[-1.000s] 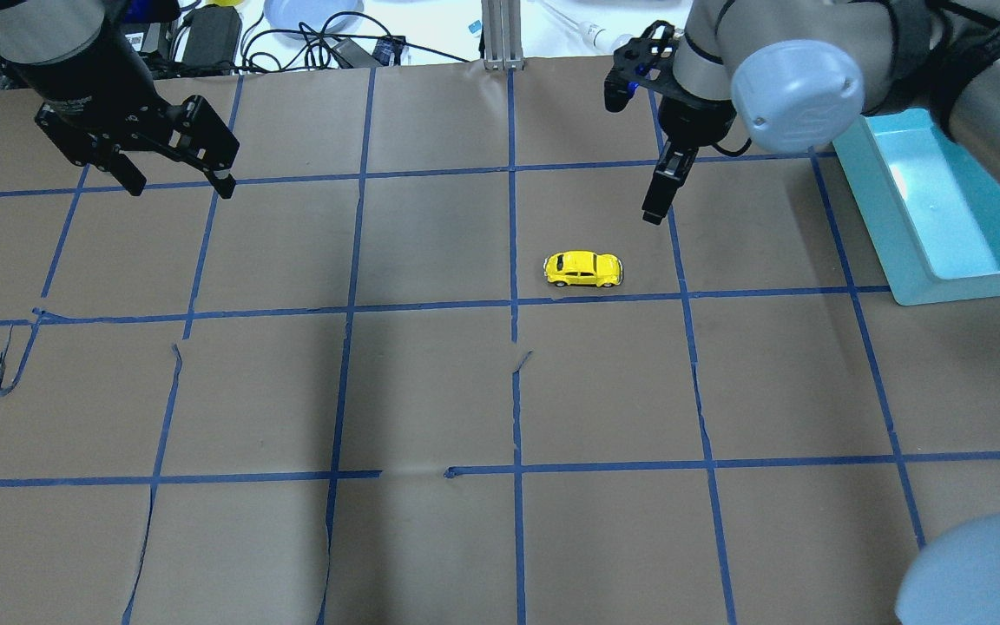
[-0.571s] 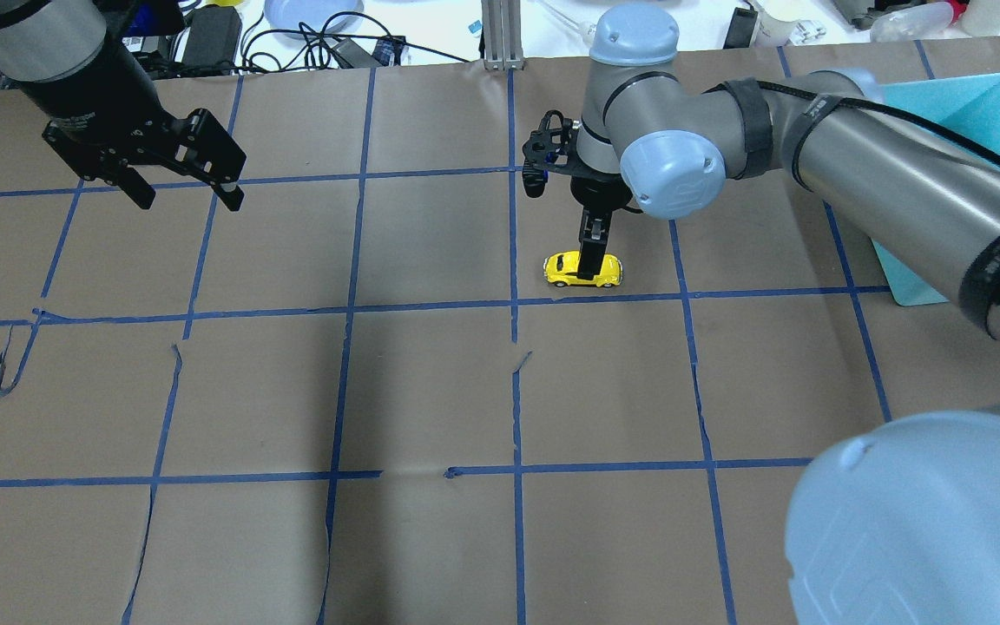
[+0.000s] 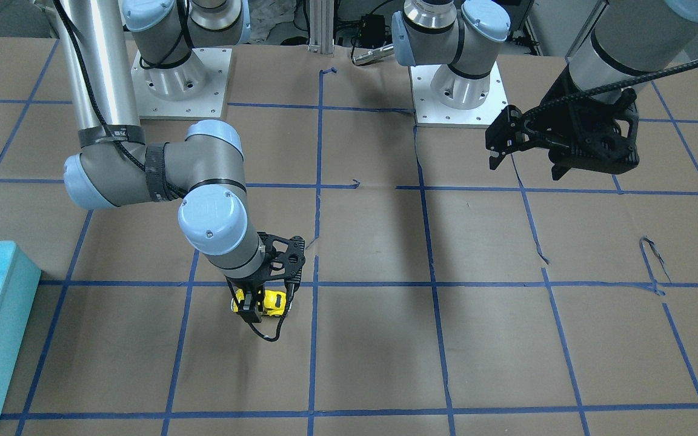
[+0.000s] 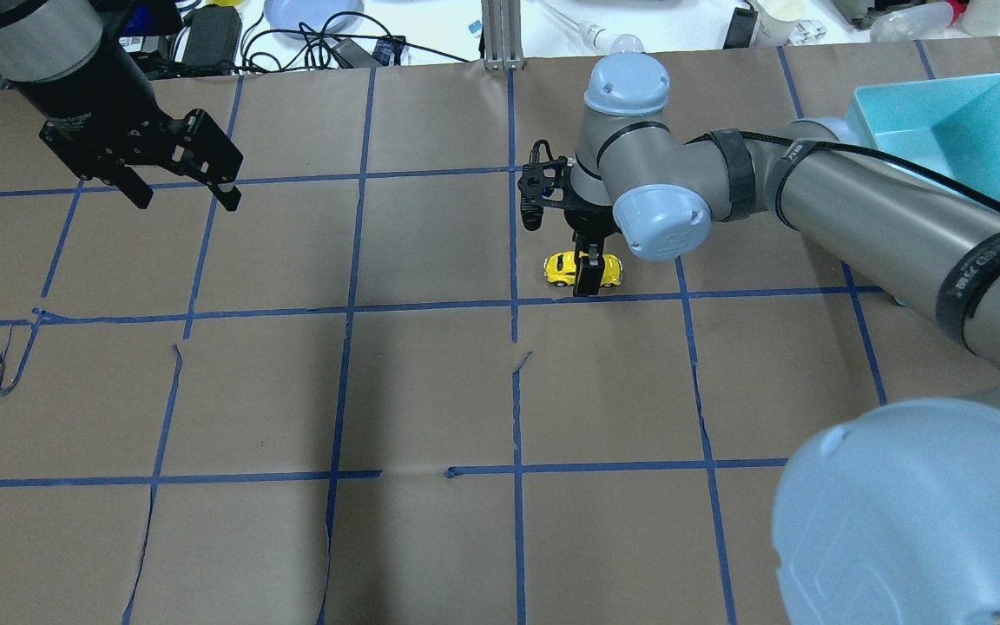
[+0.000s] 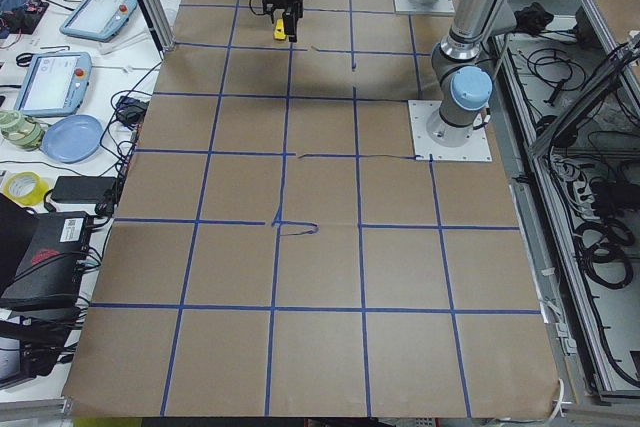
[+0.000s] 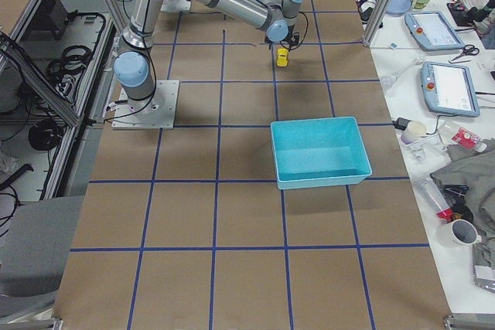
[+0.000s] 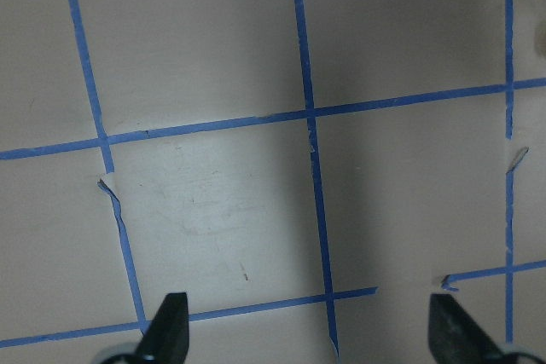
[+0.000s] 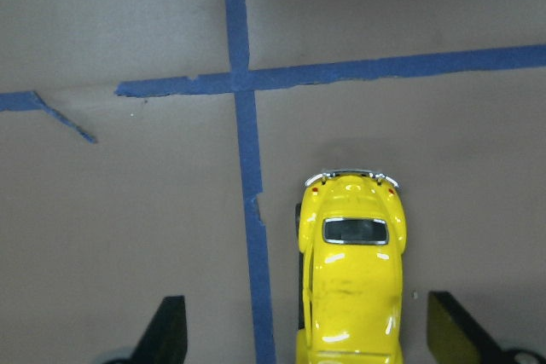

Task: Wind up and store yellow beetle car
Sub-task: 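Carry the car with the right gripper into the light-blue tray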

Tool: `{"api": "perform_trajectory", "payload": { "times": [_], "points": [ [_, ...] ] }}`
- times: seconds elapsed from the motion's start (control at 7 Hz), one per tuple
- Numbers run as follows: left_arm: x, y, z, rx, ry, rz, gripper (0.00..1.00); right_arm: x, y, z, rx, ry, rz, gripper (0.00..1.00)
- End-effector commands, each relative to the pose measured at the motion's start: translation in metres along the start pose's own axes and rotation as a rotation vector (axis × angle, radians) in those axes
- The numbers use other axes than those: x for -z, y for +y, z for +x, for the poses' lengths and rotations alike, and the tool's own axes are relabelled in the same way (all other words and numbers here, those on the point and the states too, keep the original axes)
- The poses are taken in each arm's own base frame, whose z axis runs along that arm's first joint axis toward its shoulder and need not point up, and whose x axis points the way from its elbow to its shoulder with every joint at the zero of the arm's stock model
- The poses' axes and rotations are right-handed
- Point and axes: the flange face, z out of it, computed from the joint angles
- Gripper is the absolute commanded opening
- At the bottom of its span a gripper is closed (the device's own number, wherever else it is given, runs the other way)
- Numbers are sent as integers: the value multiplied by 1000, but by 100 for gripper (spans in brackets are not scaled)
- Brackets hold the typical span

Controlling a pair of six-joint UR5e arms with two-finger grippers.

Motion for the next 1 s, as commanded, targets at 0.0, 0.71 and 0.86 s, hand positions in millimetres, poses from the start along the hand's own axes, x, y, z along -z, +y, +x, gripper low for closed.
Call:
{"api": "perform_trajectory", "payload": {
  "times": [0.0,0.71,0.86],
  "points": [
    [-1,0,0,-3,0,-2,100,-8,0,4,3,24,7,97],
    [-1,-1,-1,-1,-4,2,100,-23,2,8,6,39,-2,49],
    [-1,-1,0,17,3,5,100,-13,1,8,-6,57,0,14]
  ]
}}
